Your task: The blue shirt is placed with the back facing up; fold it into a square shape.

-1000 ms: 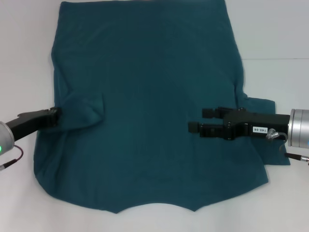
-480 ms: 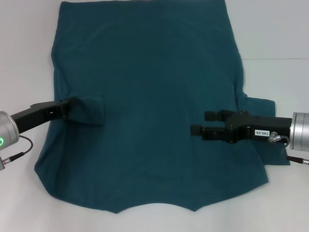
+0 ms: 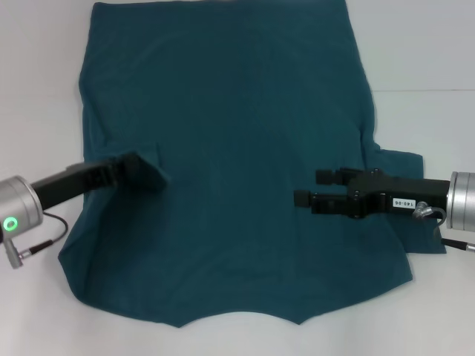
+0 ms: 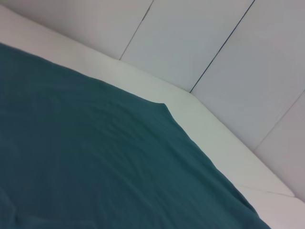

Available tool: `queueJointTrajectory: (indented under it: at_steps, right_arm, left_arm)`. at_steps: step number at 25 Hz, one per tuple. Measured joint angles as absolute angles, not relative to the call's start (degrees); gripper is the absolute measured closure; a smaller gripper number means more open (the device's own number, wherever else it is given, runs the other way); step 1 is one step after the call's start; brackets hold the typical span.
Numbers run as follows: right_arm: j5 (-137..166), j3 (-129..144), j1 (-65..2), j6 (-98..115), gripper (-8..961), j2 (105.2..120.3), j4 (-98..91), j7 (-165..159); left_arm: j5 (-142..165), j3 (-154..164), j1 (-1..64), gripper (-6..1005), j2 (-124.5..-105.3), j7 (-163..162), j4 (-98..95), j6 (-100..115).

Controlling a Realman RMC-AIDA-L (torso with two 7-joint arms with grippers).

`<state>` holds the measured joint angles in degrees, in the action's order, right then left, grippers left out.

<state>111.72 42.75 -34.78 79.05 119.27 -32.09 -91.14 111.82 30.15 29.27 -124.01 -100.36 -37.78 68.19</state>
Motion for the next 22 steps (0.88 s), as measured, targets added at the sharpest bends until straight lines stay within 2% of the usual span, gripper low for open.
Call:
queueJointTrajectory:
  at_steps: [13, 19, 21, 22]
  right_arm:
    - [111.8, 42.4, -35.0, 78.8, 54, 119.32, -32.2, -91.4]
    - [111.7, 41.9, -34.9, 78.5, 54, 118.89, -32.1, -93.6]
    - [111.9, 41.9, -34.8, 78.5, 54, 118.57, -32.3, -95.7]
    - [112.0, 41.9, -34.7, 78.6, 54, 118.34, -32.4, -96.8]
  left_arm:
    - [107.5, 30.1, 29.5, 965, -124.02, -99.4, -27.1, 72.2]
    - [104.6, 29.4, 28.6, 753, -123.83, -95.0, -28.8, 77.6]
    - [103.6, 29.3, 28.2, 541, -123.83, -92.3, -29.9, 79.1]
    - [103.3, 29.2, 28.1, 524, -123.84, -90.7, -30.3, 79.8]
